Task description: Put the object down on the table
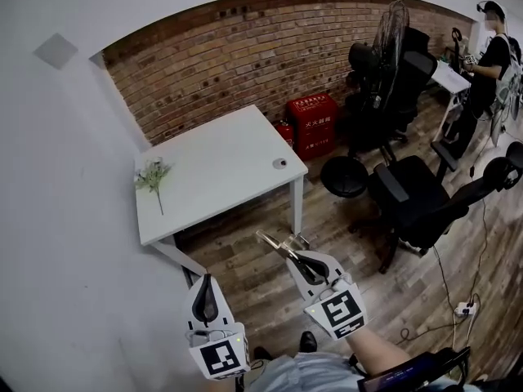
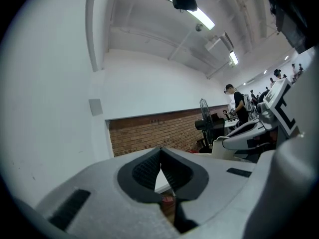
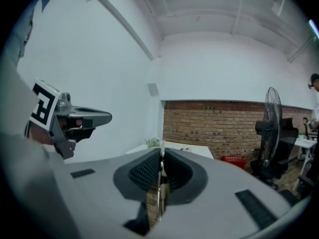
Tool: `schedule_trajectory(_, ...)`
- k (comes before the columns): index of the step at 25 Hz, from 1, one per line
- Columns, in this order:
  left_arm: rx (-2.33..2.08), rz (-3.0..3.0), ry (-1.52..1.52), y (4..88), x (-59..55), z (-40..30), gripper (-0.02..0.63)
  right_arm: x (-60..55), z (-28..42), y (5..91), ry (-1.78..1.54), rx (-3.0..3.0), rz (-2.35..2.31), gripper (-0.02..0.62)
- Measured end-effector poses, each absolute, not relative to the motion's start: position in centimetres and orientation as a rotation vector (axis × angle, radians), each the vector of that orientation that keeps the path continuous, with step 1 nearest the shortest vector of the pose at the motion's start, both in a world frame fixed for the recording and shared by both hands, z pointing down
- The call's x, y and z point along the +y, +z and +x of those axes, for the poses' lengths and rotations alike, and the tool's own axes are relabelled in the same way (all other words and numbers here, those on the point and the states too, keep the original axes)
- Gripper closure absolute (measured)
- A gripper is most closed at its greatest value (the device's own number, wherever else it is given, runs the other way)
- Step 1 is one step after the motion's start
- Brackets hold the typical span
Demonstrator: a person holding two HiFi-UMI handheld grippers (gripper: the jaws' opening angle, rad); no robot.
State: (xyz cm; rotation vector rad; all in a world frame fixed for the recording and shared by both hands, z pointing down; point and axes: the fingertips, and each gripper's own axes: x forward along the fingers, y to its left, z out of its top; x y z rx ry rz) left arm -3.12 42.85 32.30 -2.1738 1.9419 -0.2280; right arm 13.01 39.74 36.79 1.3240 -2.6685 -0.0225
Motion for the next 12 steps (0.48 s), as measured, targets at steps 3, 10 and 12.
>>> schedule_trajectory(3, 1.979, -2.185, -0.232, 33.1, 42.9, -1.7, 0.598, 39.1, 14.4, 37.1, -0.018, -2.664, 1.313, 0.566)
schedule_trajectory(10, 2.048, -2.200, -0.285, 35.0, 41.4, -1.6, 0.597, 37.1, 14.7, 38.4, 0.014, -2.665, 1.267, 0.566)
schedule_trajectory(12, 2.049, -2.180, -0.299, 35.4, 40.2, -2.3, 0.597, 35.9, 14.5, 38.7, 0.024, -2.667, 1.259, 0.566)
